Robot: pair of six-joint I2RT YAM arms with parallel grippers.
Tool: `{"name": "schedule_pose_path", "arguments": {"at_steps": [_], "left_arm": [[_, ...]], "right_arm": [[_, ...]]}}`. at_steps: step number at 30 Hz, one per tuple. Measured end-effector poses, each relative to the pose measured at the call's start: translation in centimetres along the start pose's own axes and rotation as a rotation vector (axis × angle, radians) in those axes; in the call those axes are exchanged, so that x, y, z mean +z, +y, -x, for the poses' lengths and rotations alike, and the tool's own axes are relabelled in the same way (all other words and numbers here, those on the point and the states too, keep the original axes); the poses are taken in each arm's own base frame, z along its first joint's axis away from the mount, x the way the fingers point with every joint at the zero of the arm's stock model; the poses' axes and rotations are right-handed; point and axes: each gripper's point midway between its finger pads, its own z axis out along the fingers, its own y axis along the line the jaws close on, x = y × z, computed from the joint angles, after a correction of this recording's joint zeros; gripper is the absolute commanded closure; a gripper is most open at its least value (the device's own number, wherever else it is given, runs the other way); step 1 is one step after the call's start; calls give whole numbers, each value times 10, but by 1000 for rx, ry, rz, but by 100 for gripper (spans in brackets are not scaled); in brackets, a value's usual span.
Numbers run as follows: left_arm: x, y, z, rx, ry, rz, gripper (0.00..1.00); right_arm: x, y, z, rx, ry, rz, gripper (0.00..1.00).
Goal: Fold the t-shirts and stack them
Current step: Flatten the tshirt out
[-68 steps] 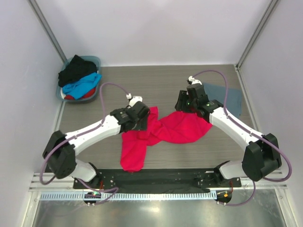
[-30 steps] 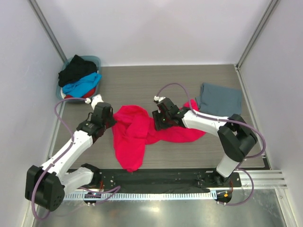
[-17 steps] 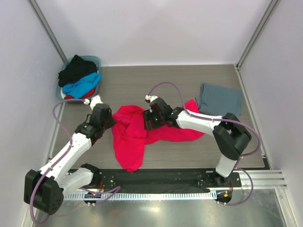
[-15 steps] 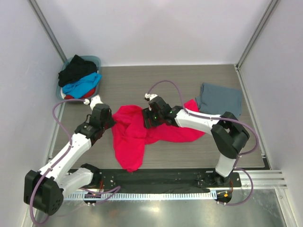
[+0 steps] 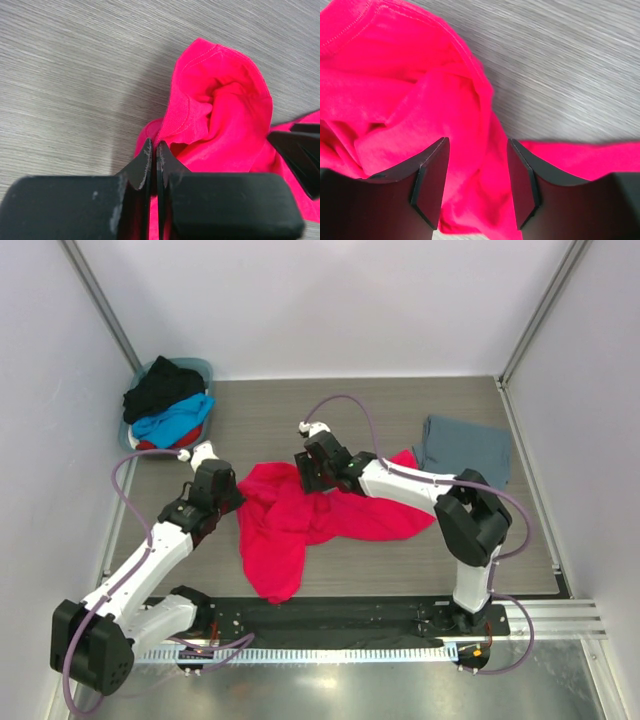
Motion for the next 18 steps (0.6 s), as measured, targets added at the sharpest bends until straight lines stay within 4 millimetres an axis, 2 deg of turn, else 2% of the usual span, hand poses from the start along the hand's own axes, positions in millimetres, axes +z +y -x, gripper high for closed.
{"name": "schedule_pose_path", "arguments": {"at_steps": [3, 7, 8, 9, 11, 12, 13, 18], "left_arm": [[0, 0, 0, 0, 1, 0, 100], [0, -1, -1, 1, 3, -4, 100], [0, -1, -1, 1, 4, -5, 100], [0, -1, -1, 2, 5, -6, 100], [0, -1, -1, 2, 5, -6, 100], [0, -1, -1, 2, 5, -6, 100], [0, -1, -1, 2, 5, -6, 100], [1, -1, -1, 1, 4, -6, 100]], "right_arm": [[13, 2, -1, 3, 21, 15, 45], [27, -4, -15, 10, 71, 14, 48], [29, -5, -18, 11, 83, 12, 52], [31, -7, -21, 12, 93, 10, 62], [32, -8, -23, 12, 106, 15, 76], [32, -8, -24, 12, 109, 21, 95], [31, -7, -22, 7, 108, 31, 99], [27, -7, -11, 10, 85, 38, 99]]}}
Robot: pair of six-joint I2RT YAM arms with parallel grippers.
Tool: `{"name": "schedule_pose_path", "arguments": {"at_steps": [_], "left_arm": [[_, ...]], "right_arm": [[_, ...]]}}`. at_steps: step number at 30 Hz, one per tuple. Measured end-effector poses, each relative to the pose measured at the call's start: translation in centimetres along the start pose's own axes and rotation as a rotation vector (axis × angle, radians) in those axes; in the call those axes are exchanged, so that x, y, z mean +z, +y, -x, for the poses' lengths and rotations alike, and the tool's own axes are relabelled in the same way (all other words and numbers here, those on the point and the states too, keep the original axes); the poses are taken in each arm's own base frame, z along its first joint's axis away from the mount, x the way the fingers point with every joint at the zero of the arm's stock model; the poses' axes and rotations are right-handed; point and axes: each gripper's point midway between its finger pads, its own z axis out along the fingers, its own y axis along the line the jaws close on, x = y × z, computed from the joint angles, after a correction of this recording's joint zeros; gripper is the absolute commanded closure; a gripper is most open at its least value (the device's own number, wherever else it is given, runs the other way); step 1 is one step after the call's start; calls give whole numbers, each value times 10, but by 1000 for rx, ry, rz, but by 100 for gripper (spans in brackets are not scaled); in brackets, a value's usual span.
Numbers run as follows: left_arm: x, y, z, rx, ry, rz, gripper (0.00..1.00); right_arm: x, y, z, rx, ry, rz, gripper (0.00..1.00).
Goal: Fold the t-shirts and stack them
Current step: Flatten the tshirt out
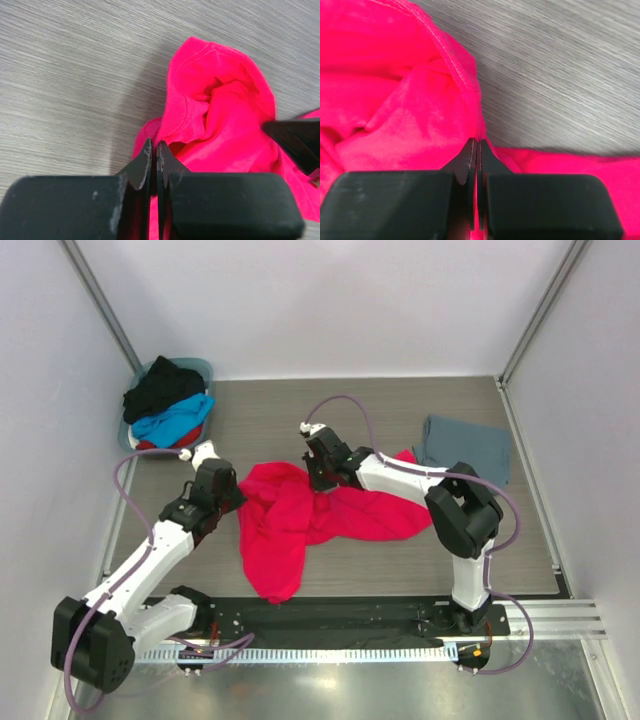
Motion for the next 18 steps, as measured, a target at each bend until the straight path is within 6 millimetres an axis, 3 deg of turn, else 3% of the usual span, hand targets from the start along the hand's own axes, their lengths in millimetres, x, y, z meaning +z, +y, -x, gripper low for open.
{"name": "schedule_pose_path", "arguments": {"at_steps": [3, 5, 8, 11, 14, 18], "left_arm": [[5, 0, -3, 3, 16, 8, 100], [8, -2, -5, 10, 43, 20, 100], [4, -14, 10, 12, 51, 17, 100], [-15, -41, 47, -14, -11, -51, 100], [-46, -63, 87, -31, -71, -111, 100], [-120, -95, 160, -15, -180, -203, 100]], "right_arm": [[-16, -7, 12, 19, -15, -6, 99], [-33, -17, 32, 47, -42, -15, 99], [-73, -32, 82, 87, -144, -34, 99], [-131, -44, 134, 102, -284, -69, 99], [-198, -40, 172, 95, -417, -72, 99], [-298, -31, 204, 92, -595, -48, 99]]}}
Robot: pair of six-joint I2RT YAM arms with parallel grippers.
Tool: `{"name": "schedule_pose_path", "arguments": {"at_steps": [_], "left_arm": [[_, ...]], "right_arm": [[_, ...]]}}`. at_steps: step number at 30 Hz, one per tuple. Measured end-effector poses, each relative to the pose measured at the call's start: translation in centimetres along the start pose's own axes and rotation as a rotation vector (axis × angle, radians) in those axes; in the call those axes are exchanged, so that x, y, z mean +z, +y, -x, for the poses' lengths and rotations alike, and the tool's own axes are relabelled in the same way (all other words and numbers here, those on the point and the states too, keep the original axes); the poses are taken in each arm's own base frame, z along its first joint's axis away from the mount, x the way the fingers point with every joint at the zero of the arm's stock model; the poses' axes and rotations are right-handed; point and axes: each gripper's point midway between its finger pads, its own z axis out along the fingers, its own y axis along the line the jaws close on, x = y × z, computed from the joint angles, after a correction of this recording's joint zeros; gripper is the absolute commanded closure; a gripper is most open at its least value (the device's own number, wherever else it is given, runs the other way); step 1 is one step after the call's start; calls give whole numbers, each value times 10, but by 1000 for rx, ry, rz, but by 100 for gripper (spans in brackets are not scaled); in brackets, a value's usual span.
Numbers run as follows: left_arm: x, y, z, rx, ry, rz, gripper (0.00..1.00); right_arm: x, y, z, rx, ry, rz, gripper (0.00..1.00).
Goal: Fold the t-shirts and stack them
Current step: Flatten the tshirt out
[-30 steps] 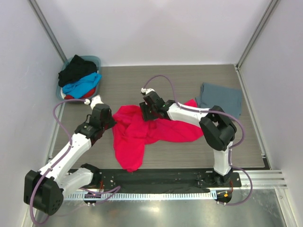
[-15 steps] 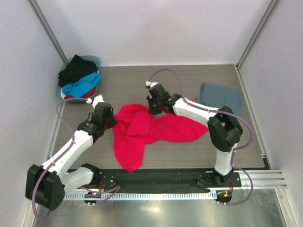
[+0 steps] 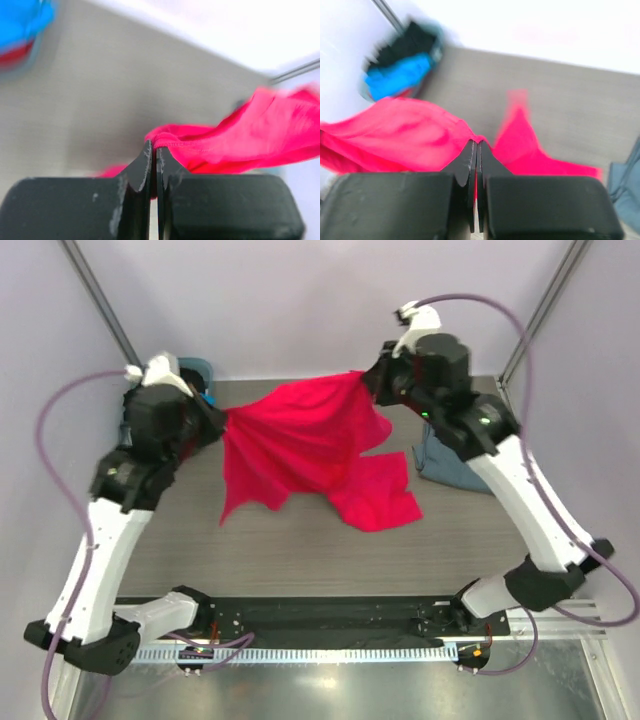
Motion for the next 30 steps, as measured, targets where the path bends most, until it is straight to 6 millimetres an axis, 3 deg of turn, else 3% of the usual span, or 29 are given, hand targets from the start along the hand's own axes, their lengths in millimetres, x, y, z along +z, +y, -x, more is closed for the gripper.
{"name": "schedule_pose_path", "arguments": {"at_steps": [3, 6, 8, 11, 14, 17, 20, 23, 27, 30], "left_arm": [[-57, -41, 69, 3, -131, -146, 100], [-111, -64, 99, 4, -182, -273, 100], [-135, -76, 102, 3, -178, -356, 100], [-164, -89, 91, 1, -126, -484, 100], [-172, -101, 78, -8, -53, -566, 100], [-167, -112, 69, -26, 15, -607, 100], [-155, -126, 69, -49, 68, -627, 100], [-144, -145, 83, -74, 70, -654, 100], [-98, -163, 90, -125, 99, -632, 100], [-47, -163, 74, -171, 157, -567, 100]], "right_arm": [[-56, 4, 51, 19, -129, 25, 99], [-110, 3, 82, 39, -234, 48, 99], [-145, 1, 94, 50, -291, 65, 99], [-197, -5, 104, 67, -367, 92, 99], [-230, -9, 108, 77, -417, 108, 99], [-254, -11, 115, 84, -460, 118, 99], [-258, -13, 128, 85, -489, 100, 99], [-238, -15, 144, 83, -498, 42, 99], [-175, -17, 161, 66, -473, -63, 99], [-113, -23, 158, 54, -416, -123, 99]]}}
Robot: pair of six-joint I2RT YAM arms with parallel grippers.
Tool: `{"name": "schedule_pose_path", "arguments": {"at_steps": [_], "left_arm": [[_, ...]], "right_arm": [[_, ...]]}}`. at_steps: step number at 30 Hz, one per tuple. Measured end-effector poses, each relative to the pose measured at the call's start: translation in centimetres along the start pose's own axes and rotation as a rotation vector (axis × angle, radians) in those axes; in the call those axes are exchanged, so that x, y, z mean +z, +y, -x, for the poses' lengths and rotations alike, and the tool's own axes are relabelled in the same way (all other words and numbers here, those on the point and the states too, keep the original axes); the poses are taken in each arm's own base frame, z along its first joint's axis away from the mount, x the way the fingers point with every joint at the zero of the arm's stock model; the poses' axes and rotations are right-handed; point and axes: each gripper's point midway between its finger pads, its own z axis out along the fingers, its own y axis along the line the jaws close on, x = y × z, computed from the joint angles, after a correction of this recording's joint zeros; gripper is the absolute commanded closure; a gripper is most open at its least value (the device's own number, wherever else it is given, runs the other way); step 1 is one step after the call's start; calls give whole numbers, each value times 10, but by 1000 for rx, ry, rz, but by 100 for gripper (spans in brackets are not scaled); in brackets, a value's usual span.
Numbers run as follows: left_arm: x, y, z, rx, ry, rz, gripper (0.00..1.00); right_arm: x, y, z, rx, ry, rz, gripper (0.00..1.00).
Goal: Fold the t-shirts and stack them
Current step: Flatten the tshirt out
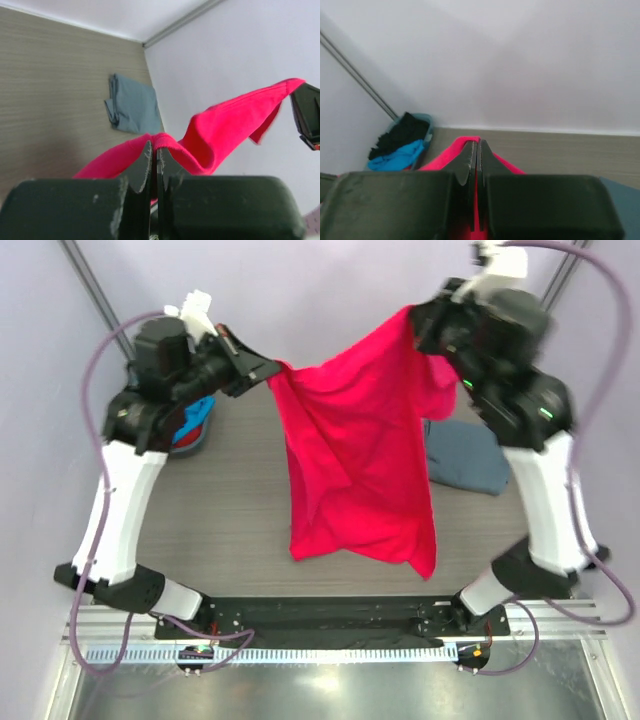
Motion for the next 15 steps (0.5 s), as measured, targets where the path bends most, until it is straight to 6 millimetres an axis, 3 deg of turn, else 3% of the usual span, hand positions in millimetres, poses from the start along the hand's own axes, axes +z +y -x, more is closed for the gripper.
{"name": "schedule_pose_path", "arguments": {"at_steps": [2, 3, 5, 7, 9, 12, 14, 15], "left_arm": [[29, 32, -11, -46, 23, 58, 100], [44, 59, -23, -77, 45, 115, 100], [64, 103, -44, -118, 70, 211, 100], [75, 154, -72, -154, 97, 332, 100], [79, 200, -100, -182, 109, 430, 100], [74, 250, -130, -220, 87, 540, 100], [68, 273, -134, -253, 52, 591, 100], [67, 280, -126, -269, 21, 603, 100]], "right_arm": [[46, -5, -41, -15, 86, -28, 99], [69, -10, -66, -18, 138, -43, 99], [111, -26, -124, -24, 253, -78, 99], [138, -39, -177, -28, 358, -100, 99], [159, -50, -227, -24, 447, -114, 99], [184, -53, -277, -3, 516, -104, 99], [202, -47, -300, 22, 533, -74, 99], [212, -43, -309, 35, 532, -57, 99]]}}
